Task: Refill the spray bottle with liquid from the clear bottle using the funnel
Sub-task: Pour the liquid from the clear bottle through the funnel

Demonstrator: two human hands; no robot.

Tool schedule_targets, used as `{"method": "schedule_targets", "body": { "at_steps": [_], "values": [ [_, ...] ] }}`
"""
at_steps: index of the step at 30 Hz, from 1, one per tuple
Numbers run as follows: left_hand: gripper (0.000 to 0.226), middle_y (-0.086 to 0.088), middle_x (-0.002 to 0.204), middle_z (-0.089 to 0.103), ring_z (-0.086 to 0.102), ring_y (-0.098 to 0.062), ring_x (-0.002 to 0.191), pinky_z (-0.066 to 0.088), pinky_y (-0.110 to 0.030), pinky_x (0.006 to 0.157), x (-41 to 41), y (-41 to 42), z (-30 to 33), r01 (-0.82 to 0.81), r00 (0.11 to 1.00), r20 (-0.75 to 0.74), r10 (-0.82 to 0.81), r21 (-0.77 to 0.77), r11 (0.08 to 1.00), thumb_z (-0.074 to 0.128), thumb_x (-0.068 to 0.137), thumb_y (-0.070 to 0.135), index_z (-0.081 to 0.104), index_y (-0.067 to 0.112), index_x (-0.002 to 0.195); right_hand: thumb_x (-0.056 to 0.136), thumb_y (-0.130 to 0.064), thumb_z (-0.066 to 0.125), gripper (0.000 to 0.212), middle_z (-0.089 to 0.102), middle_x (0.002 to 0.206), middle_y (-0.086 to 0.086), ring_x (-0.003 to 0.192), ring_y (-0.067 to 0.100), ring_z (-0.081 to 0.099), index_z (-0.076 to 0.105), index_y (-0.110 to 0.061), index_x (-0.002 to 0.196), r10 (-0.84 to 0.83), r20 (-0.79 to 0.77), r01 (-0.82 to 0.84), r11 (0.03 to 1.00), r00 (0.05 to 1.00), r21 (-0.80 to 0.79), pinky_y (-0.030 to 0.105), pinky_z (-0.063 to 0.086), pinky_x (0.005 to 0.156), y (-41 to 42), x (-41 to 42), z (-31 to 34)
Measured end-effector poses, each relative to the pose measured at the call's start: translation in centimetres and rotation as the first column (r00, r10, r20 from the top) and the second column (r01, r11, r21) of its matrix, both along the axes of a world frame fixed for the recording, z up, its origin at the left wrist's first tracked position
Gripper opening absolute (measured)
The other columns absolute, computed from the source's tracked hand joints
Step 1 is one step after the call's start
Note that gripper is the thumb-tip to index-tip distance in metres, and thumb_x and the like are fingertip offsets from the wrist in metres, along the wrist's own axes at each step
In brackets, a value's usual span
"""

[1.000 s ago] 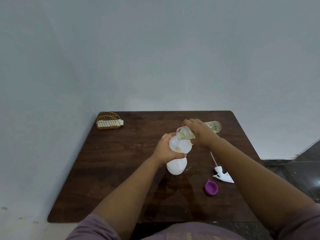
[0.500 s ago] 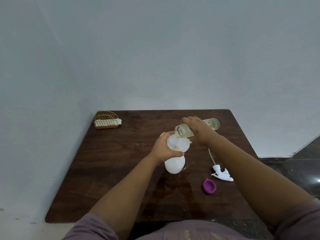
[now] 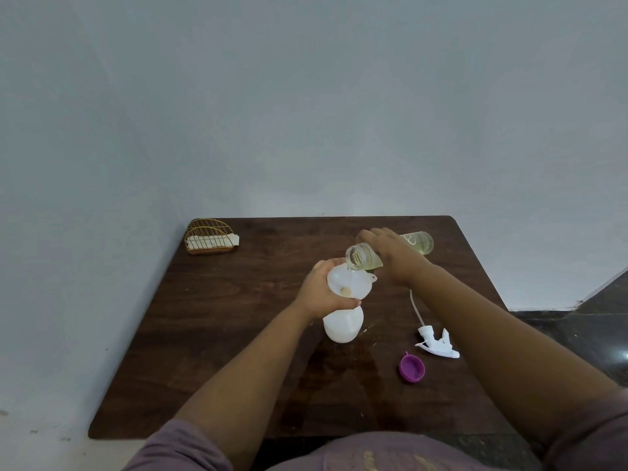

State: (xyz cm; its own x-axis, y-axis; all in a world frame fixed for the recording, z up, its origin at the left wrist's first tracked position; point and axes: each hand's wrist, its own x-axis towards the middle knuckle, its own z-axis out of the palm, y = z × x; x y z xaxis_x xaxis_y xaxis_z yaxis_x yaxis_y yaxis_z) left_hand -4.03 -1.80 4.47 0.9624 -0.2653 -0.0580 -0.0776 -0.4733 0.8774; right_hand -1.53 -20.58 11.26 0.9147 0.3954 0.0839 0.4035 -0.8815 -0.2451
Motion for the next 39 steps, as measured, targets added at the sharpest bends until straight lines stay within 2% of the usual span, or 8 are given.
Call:
{"method": "schedule_targets", "body": {
  "at_steps": [14, 22, 39],
  "values": [
    [0.082, 0.006, 0.123, 0.051, 0.054, -0.017, 0.111, 0.054, -0.042, 0.091, 0.14, 0.14, 0.06, 0.006, 1.000, 0.002, -0.006, 0.009, 1.000, 0.089, 0.058, 0.033, 0.051, 0.027, 0.131, 0.069, -0.017, 0.078, 0.058, 0.058, 0.110, 0.006, 0.102, 0.024, 0.050, 0.052, -0.015, 0.120, 0.007, -0.006, -0.007, 1.000, 1.000, -0.014, 0.036, 0.042, 0.086, 0.30, 0.21, 0.50],
    [0.077, 0.005, 0.121, 0.052, 0.055, -0.016, 0.108, 0.053, -0.036, 0.087, -0.01, -0.01, 0.29, 0.003, 1.000, 0.013, -0.003, 0.011, 1.000, 0.089, 0.061, 0.030, 0.053, 0.027, 0.129, 0.070, -0.018, 0.077, 0.058, 0.057, 0.113, 0.007, 0.102, 0.025, 0.050, 0.051, -0.013, 0.122, 0.026, -0.005, -0.026, 0.999, 1.000, -0.033, 0.037, 0.042, 0.089, 0.21, 0.07, 0.50],
    [0.078, 0.004, 0.125, 0.051, 0.053, -0.017, 0.113, 0.052, -0.040, 0.092, -0.43, -0.01, 0.50, 0.011, 1.000, 0.003, -0.011, 0.003, 1.000, 0.089, 0.063, 0.027, 0.050, 0.027, 0.131, 0.069, -0.017, 0.076, 0.057, 0.057, 0.110, 0.005, 0.101, 0.024, 0.050, 0.051, -0.015, 0.120, 0.029, 0.009, -0.029, 1.000, 1.000, -0.010, 0.037, 0.043, 0.089, 0.14, 0.07, 0.47]
  ]
}}
